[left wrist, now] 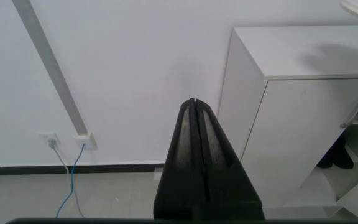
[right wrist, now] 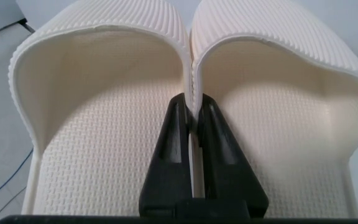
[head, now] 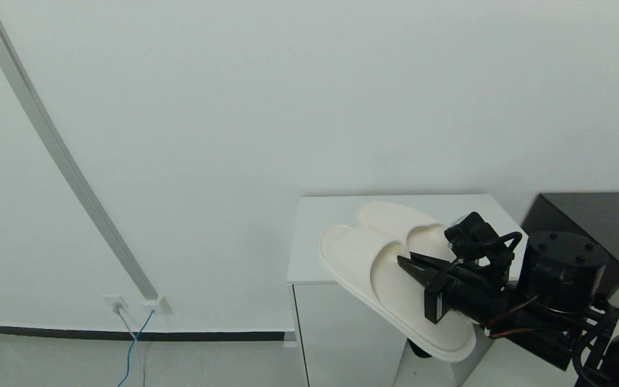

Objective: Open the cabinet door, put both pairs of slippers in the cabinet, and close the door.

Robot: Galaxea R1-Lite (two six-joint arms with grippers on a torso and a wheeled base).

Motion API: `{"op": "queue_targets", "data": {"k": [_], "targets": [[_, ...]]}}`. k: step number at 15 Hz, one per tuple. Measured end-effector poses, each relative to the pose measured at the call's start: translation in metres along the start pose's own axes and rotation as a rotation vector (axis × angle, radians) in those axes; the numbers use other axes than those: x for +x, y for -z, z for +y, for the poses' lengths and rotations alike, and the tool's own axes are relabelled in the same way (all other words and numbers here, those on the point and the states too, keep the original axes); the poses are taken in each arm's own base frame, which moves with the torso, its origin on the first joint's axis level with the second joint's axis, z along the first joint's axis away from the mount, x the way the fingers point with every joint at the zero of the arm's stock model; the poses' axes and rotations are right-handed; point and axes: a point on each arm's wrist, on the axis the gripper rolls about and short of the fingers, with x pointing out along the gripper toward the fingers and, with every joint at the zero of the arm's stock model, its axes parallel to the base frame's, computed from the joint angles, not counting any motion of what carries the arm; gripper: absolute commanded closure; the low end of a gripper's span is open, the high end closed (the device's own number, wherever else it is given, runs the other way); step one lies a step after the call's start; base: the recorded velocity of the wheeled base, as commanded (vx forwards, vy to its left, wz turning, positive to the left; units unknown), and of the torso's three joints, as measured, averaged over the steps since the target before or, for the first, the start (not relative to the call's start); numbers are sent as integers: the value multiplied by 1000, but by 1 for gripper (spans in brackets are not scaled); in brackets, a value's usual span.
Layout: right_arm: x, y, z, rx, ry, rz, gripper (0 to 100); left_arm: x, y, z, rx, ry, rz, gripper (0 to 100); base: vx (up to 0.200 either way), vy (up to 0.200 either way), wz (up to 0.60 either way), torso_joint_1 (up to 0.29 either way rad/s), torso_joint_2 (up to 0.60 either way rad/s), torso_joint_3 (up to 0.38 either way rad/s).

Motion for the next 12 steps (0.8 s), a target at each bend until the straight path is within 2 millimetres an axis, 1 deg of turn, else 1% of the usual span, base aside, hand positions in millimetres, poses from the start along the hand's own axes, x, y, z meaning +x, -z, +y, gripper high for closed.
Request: {"op": "queue_targets", "data": {"k": [1, 7, 12], "targets": [[0, 0, 0, 0, -9, 0, 100, 0, 0, 0, 0, 0, 0, 100, 0, 0, 0, 0, 0, 0], [-1, 2, 0, 0, -18, 6, 100, 0, 0, 0, 0, 0, 0, 100, -200, 0, 0, 10, 3, -1], [-1, 3, 1, 0, -17, 11, 100, 0, 0, 0, 0, -1, 0, 100, 0, 0, 0, 0, 0, 0]]}}
